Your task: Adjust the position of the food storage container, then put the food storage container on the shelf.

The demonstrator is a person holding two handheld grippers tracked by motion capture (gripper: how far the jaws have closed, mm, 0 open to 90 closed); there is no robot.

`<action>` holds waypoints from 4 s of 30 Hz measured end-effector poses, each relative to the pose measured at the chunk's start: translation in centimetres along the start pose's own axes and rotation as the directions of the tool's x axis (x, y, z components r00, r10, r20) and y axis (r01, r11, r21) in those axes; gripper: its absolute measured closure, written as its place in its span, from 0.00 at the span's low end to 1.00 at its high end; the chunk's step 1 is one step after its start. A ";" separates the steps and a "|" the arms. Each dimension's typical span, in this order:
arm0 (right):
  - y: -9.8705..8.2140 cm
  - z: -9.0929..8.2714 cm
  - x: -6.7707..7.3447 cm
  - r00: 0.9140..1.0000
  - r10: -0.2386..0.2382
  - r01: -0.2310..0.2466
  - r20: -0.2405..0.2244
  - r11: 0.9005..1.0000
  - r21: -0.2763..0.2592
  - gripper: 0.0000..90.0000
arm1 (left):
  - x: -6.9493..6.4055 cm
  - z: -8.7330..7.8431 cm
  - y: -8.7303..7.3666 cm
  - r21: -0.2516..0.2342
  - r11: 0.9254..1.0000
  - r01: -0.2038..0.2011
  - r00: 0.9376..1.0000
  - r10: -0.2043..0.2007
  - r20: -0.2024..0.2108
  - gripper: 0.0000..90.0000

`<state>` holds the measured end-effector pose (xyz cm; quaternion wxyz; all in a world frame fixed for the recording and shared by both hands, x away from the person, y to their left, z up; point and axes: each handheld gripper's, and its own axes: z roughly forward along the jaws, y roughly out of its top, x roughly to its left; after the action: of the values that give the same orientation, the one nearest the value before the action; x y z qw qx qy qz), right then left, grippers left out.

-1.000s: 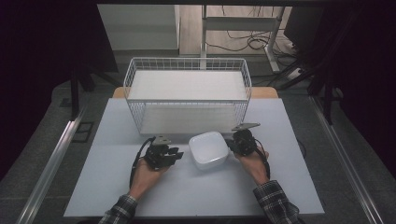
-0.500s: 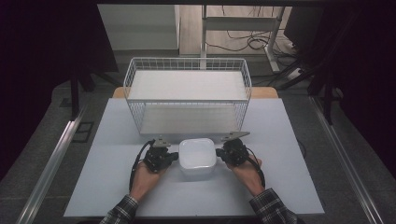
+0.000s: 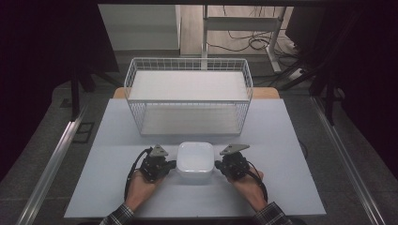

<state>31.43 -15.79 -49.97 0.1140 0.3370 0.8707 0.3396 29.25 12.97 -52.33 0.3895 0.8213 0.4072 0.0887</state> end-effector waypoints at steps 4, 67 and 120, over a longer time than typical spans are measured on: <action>-0.2 -0.4 0.4 1.000 -0.005 0.005 0.000 1.000 -0.002 0.99 | -0.6 -0.5 -0.3 -0.001 1.000 0.005 1.000 -0.005 0.010 1.00; -2.1 -3.1 -2.5 1.000 0.020 -0.019 0.005 0.994 -0.110 0.04 | 1.4 -3.2 -2.3 -0.070 0.997 -0.019 1.000 0.021 0.020 0.04; 0.4 -3.6 0.2 0.944 0.270 -0.285 -0.189 0.957 -0.058 0.87 | -0.7 -3.7 0.2 -0.063 0.979 0.192 0.961 -0.175 0.215 0.89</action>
<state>29.94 -17.26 -47.04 0.0003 0.4191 0.8061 0.4178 27.18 14.48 -49.55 0.4705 0.7679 0.4344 -0.0176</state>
